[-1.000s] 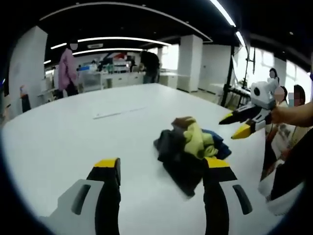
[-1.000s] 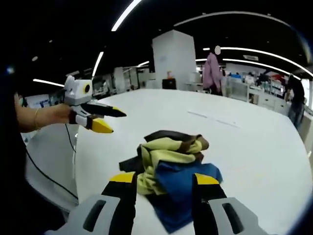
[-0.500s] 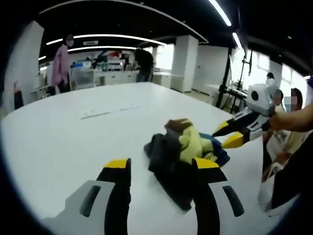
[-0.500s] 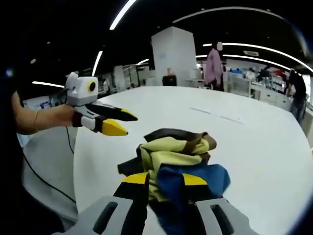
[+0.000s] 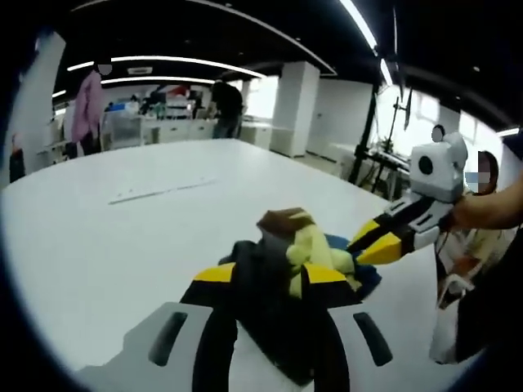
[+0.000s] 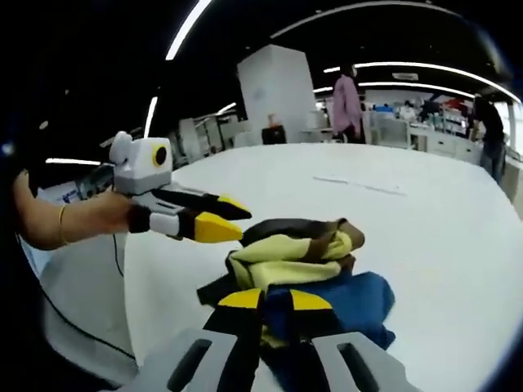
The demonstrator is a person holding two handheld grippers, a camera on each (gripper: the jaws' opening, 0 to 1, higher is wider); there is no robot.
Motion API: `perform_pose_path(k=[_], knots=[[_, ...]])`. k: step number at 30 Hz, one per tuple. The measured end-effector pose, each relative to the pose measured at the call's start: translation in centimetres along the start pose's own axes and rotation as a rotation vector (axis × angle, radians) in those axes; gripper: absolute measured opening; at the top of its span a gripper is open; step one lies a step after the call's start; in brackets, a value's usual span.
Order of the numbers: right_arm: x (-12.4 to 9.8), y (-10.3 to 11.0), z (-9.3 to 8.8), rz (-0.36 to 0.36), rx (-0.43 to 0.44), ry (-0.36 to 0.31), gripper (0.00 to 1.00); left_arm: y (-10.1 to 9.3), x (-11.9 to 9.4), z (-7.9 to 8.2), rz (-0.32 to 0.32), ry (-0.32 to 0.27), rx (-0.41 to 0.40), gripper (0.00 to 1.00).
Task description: Fold the garment on the visible template until the final outline fits inside the template.
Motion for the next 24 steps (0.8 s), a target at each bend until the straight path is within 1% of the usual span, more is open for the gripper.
perform_pose_path(k=[2,4,7,9,11,14,19,23,24], knots=[[0.0,0.0,0.0,-0.001,0.039,0.01,0.04,0.0,0.4,0.0,0.003,0.013,0.01,0.24],[-0.1,0.1,0.1,-0.007,0.045,0.013,0.04,-0.1,0.8,0.0,-0.002,0.021,0.014,0.23],[-0.1,-0.4,-0.2,-0.039,0.085,0.043,0.08,-0.2,1.3,-0.1,-0.005,0.034,0.014,0.22],[-0.1,-0.8,-0.4,-0.057,0.138,0.063,0.11,-0.1,1.7,-0.3,0.002,0.059,0.028,0.2],[0.0,-1.0,-0.2,-0.042,0.196,0.052,0.13,-0.1,1.9,-0.4,0.003,0.066,0.034,0.18],[0.1,-1.1,-0.1,-0.029,0.237,0.061,0.11,-0.1,2.1,-0.6,0.006,0.075,0.027,0.17],[0.6,-0.6,-0.1,-0.024,0.247,0.073,0.09,0.1,2.2,-0.9,0.022,0.096,0.028,0.14],[0.8,-0.4,-0.3,-0.025,0.243,0.077,0.0,0.3,2.1,-1.0,0.033,0.1,0.033,0.08],[0.8,-0.4,-0.2,-0.028,0.236,0.076,0.0,0.3,2.1,-1.0,0.031,0.102,0.033,0.05]])
Point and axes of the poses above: the point that each gripper's makers call its tool centre point, and the gripper's own axes: x roughly forward along the fingers, y roughly to its left, z roughly out of its top, the point moved 5 cm from there along -x, roughly backward along the fingers, and after that the axes turned 11 degrees about y, right-handed, at the moved point
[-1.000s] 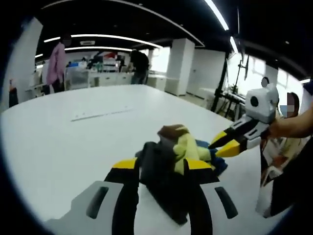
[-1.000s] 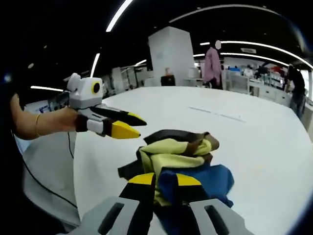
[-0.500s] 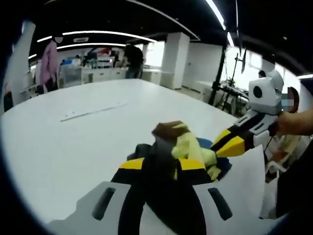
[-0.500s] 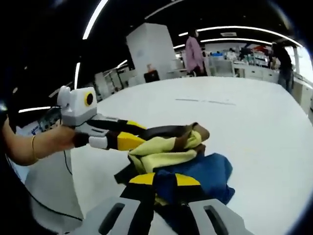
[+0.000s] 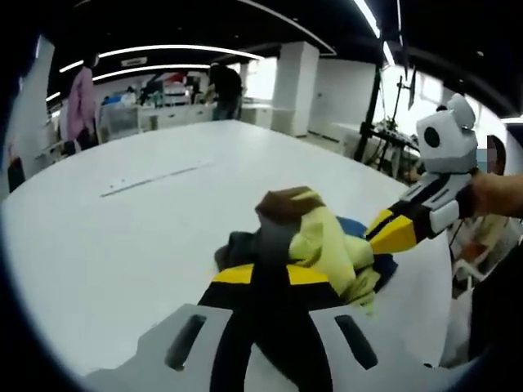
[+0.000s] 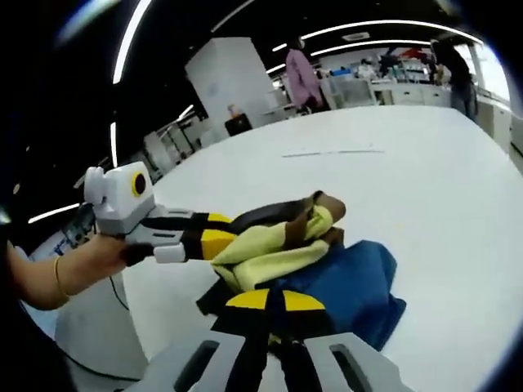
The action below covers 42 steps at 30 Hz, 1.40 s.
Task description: Fold the garment on the visible template until the final outline fits inside the template.
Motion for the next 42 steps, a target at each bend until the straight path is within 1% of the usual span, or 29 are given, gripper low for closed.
perform_pose_path(k=[1,2,5,8,10,14,19,22,26,28,32,35,39,42], knots=[[0.0,0.0,0.1,-0.001,-0.001,-0.004,0.0,0.0,0.0,0.0,-0.004,0.0,0.001,0.01],[-0.1,0.0,0.2,-0.002,-0.005,-0.012,0.0,0.0,-0.1,0.0,-0.002,0.0,0.001,0.0],[-0.7,-0.1,0.6,-0.006,-0.01,-0.038,0.0,0.2,-0.5,0.2,0.028,-0.008,0.008,0.0],[-1.9,-0.1,1.4,-0.01,-0.021,-0.084,0.0,0.3,-1.3,0.6,0.042,-0.029,-0.002,0.0],[-2.5,-0.3,1.5,-0.027,-0.035,-0.092,0.0,0.5,-1.7,0.8,0.06,-0.041,-0.001,0.0],[-3.7,-0.8,1.6,-0.042,-0.043,-0.112,0.0,0.9,-3.3,1.2,0.095,-0.064,0.007,0.0],[-5.2,-1.5,1.5,-0.065,-0.054,-0.13,0.0,1.5,-4.7,0.8,0.122,-0.059,0.023,0.0],[-6.1,-2.0,1.6,-0.078,-0.042,-0.15,0.0,1.6,-5.4,0.5,0.127,-0.051,0.032,0.0],[-7.4,-3.0,1.5,-0.111,-0.028,-0.177,0.0,1.6,-6.1,-0.2,0.124,-0.046,0.023,0.0],[-7.8,-3.7,1.3,-0.129,-0.013,-0.178,0.0,1.5,-6.2,-0.6,0.121,-0.043,0.018,0.0],[-8.5,-4.2,1.1,-0.137,-0.018,-0.179,0.0,1.5,-6.5,-0.9,0.12,-0.039,0.023,0.0],[-9.0,-4.5,1.4,-0.151,-0.024,-0.19,0.0,1.6,-7.0,-0.4,0.117,-0.059,0.019,0.0],[-9.6,-5.1,1.8,-0.172,-0.018,-0.208,0.0,2.0,-7.7,0.6,0.114,-0.099,0.006,0.0],[-9.9,-5.5,2.1,-0.185,-0.023,-0.214,0.0,2.3,-7.9,0.9,0.121,-0.1,0.009,0.0]])
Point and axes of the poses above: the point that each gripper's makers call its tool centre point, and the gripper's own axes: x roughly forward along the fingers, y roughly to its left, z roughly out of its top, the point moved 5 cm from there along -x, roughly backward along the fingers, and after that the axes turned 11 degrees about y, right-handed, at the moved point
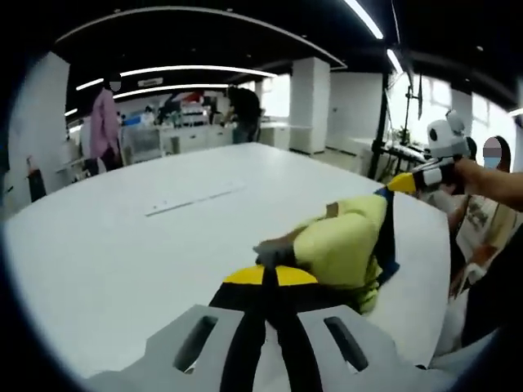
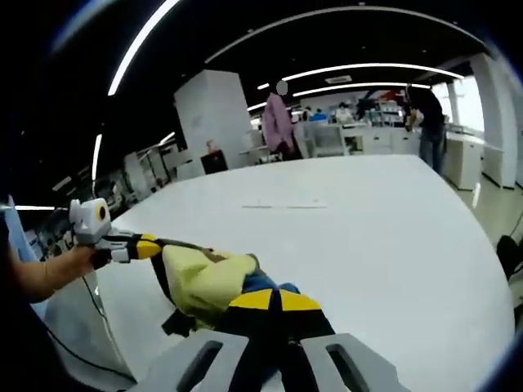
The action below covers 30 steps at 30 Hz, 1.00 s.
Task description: Fold the garment on the visible template until the final outline fits inside the template.
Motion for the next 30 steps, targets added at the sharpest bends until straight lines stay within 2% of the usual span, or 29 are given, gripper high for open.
perform_pose_path(k=[7,12,20,30], knots=[[-0.3,-1.1,1.4,-0.033,-0.028,-0.02,0.0,0.4,-0.5,0.7,-0.011,-0.022,-0.018,0.0],[-0.6,-1.8,2.7,-0.052,-0.037,-0.044,0.0,1.0,-1.2,1.9,0.002,-0.06,-0.036,0.0],[-0.9,-2.5,4.7,-0.067,-0.063,-0.072,0.0,1.8,-1.8,3.9,0.025,-0.086,-0.02,0.0],[0.2,-4.4,7.2,-0.081,-0.017,-0.095,0.0,3.5,-0.6,6.7,0.056,-0.096,0.02,0.0]])
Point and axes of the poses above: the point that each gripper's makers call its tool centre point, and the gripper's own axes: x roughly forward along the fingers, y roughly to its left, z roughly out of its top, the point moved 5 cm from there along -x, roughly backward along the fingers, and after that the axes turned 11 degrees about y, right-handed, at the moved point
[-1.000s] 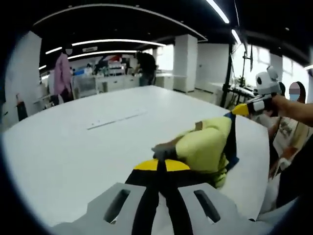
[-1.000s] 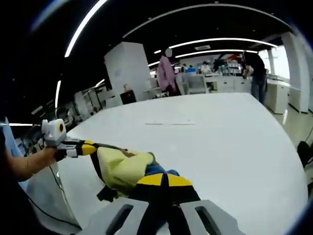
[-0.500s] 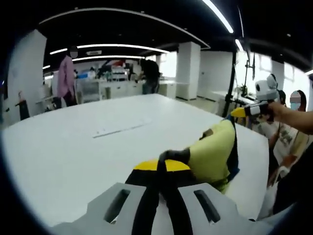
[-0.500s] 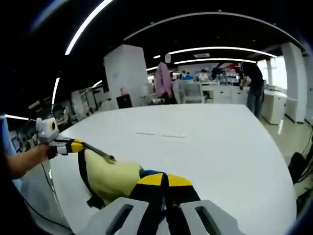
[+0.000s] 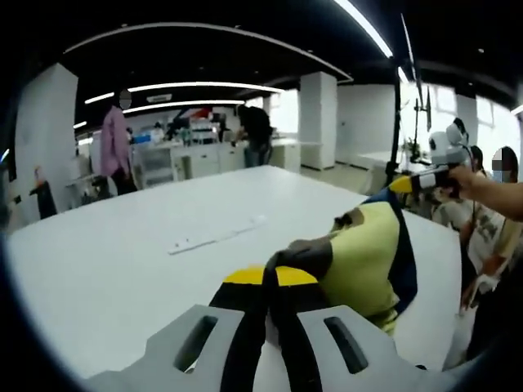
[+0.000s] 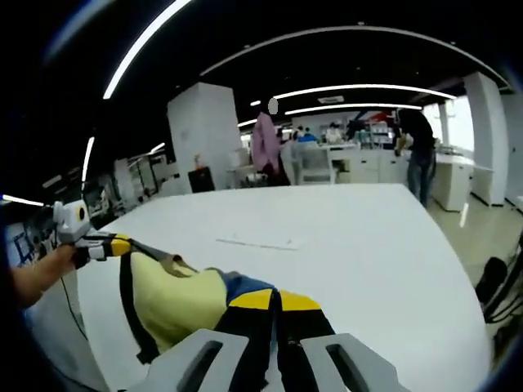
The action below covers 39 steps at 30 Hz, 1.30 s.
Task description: Fold the garment on the visible template until the final outline fits inside the template.
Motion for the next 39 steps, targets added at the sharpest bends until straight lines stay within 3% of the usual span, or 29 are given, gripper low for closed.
perform_pose_path(k=[13,24,31,34,39], knots=[[2.3,-1.1,1.0,-0.032,0.023,0.0,0.0,2.7,3.3,0.9,0.016,0.003,-0.066,0.0],[5.6,-3.4,2.8,-0.078,0.087,-0.022,0.0,5.5,6.8,0.6,0.061,0.002,-0.192,0.0],[8.1,-4.9,3.3,-0.113,0.13,-0.01,0.0,7.1,9.2,-0.1,0.108,0.04,-0.212,0.0],[9.2,-5.3,3.1,-0.119,0.143,0.015,0.0,7.5,10.1,-0.4,0.1,0.043,-0.227,0.0],[11.6,-6.4,2.8,-0.12,0.17,0.054,0.0,8.3,11.9,-1.5,0.105,0.094,-0.213,0.0]])
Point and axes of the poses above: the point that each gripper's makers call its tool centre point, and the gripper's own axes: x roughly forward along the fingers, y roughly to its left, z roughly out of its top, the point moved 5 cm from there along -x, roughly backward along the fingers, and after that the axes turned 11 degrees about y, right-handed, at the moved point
